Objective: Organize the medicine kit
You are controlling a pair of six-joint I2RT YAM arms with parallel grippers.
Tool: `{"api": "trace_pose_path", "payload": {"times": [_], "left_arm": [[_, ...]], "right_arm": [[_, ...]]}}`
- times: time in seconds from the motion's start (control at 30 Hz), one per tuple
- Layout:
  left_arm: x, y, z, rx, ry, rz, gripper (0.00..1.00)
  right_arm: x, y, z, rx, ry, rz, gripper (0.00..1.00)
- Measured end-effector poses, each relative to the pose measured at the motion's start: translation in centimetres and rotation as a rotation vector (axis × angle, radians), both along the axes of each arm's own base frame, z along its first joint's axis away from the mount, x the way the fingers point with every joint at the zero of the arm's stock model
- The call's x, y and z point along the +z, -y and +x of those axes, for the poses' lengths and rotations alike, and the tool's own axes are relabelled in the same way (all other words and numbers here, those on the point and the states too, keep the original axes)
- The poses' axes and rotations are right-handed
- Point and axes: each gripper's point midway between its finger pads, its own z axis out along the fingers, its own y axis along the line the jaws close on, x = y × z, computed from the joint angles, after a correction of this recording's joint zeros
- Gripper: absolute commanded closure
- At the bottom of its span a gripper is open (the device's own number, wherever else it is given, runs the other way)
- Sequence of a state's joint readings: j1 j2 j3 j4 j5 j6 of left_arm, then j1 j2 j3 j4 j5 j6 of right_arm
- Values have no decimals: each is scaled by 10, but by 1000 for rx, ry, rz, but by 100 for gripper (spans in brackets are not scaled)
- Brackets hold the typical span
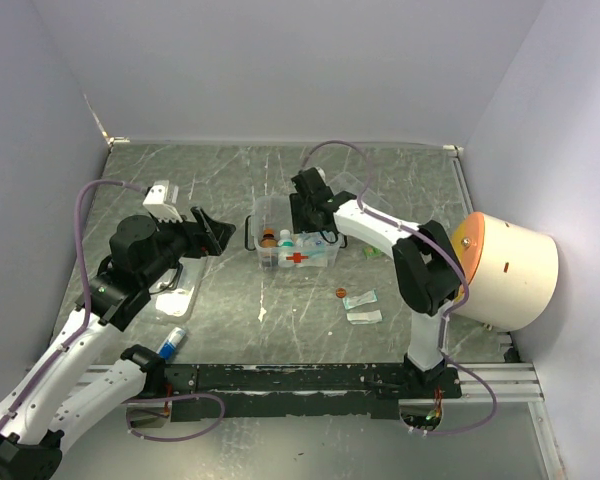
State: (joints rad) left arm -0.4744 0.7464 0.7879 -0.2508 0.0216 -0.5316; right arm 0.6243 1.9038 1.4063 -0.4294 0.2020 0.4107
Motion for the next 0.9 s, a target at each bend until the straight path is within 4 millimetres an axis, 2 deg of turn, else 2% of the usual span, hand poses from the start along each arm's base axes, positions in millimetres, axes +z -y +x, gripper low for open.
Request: {"api": "trace_pose_path", "payload": {"times": [0.13, 0.47, 0.77, 0.9], "left_arm": [[-1, 0, 1, 0, -4, 2, 6], [-3, 0, 2, 2, -9, 4, 6], [-3, 0, 2, 3, -10, 5, 6], [-4, 0, 2, 4, -11, 5, 6]], "right_arm": [[-7, -2, 11, -7, 35, -13, 48], [-7, -1, 30, -87, 133, -42, 48], [-42, 7, 27, -130, 89, -110, 49], [-42, 10, 23, -134, 73, -118, 52]]}}
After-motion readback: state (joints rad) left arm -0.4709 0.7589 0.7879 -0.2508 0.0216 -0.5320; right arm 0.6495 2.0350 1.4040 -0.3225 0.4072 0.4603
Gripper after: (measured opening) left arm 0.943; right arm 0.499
